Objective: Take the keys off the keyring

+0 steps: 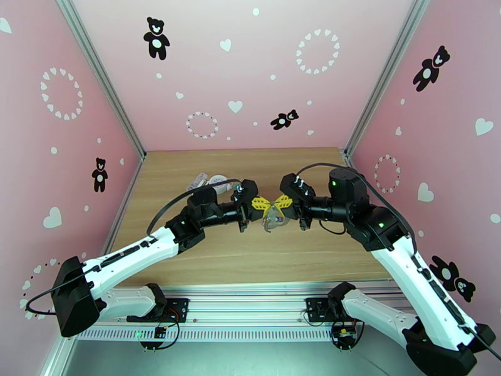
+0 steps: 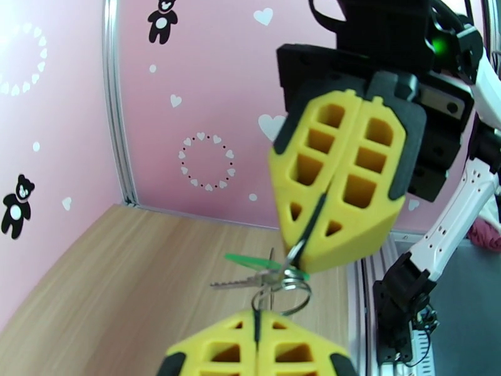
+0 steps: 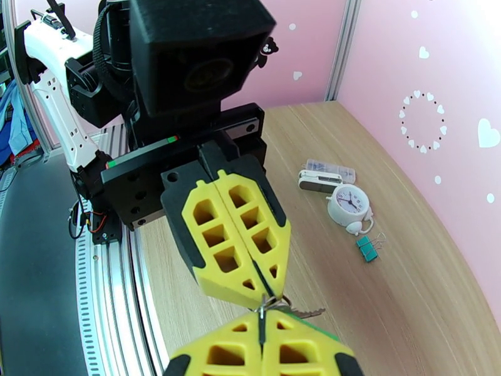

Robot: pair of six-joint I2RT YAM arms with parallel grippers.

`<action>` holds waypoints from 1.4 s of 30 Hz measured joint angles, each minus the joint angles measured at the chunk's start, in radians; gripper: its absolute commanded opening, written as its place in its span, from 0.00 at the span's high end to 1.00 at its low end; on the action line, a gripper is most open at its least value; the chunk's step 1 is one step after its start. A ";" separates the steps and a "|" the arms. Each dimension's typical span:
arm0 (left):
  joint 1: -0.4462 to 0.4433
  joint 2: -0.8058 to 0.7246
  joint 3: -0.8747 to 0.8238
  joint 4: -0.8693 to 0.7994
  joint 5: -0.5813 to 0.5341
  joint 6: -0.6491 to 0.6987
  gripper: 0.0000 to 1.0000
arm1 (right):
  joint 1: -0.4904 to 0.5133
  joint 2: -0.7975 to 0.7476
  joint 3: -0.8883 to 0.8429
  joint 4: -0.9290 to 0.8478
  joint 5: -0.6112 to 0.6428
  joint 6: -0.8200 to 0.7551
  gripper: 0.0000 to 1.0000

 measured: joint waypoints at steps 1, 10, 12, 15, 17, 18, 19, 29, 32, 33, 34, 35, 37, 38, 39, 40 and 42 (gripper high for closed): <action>0.000 0.000 0.000 0.007 -0.006 -0.029 1.00 | 0.000 -0.002 -0.003 0.006 0.000 0.004 1.00; 0.001 -0.011 -0.026 0.071 -0.020 -0.129 0.79 | 0.000 -0.013 -0.011 0.045 0.003 0.034 1.00; 0.002 -0.019 -0.032 0.066 -0.024 -0.116 0.75 | 0.000 -0.011 -0.011 0.045 -0.002 0.038 1.00; 0.005 -0.026 -0.032 0.045 -0.027 -0.072 0.68 | 0.000 -0.009 -0.009 0.044 -0.010 0.042 1.00; 0.006 -0.029 -0.032 0.033 -0.028 -0.033 0.62 | 0.000 -0.002 -0.001 0.040 -0.015 0.042 1.00; 0.006 -0.031 -0.032 0.026 -0.028 -0.007 0.59 | 0.000 0.005 0.006 0.037 -0.018 0.042 1.00; 0.006 -0.035 -0.032 0.020 -0.028 0.025 0.58 | 0.000 0.012 0.011 0.035 -0.023 0.042 1.00; -0.002 -0.088 -0.060 0.022 -0.006 0.283 0.54 | 0.000 0.032 0.018 0.022 -0.037 0.054 1.00; -0.008 -0.086 -0.061 0.023 -0.006 0.325 0.55 | 0.000 0.032 0.018 0.022 -0.042 0.057 1.00; -0.008 -0.084 -0.061 0.024 -0.006 0.335 0.55 | 0.000 0.032 0.018 0.023 -0.044 0.058 1.00; -0.008 -0.082 -0.061 0.026 -0.006 0.343 0.56 | 0.000 0.032 0.018 0.023 -0.045 0.060 1.00; -0.008 -0.080 -0.061 0.026 -0.006 0.349 0.57 | 0.000 0.032 0.018 0.023 -0.047 0.062 1.00; -0.010 -0.072 -0.061 0.033 -0.006 0.359 0.59 | 0.000 0.032 0.018 0.023 -0.049 0.068 1.00; -0.013 -0.066 -0.061 0.042 -0.006 0.362 0.61 | 0.000 0.032 0.018 0.023 -0.049 0.069 1.00; -0.014 -0.062 -0.061 0.047 -0.006 0.364 0.61 | 0.000 0.032 0.018 0.024 -0.050 0.072 1.00; -0.016 -0.059 -0.061 0.048 -0.006 0.366 0.61 | 0.000 0.032 0.018 0.024 -0.051 0.073 1.00; -0.020 -0.053 -0.061 0.054 -0.007 0.367 0.61 | 0.000 0.032 0.018 0.024 -0.052 0.075 1.00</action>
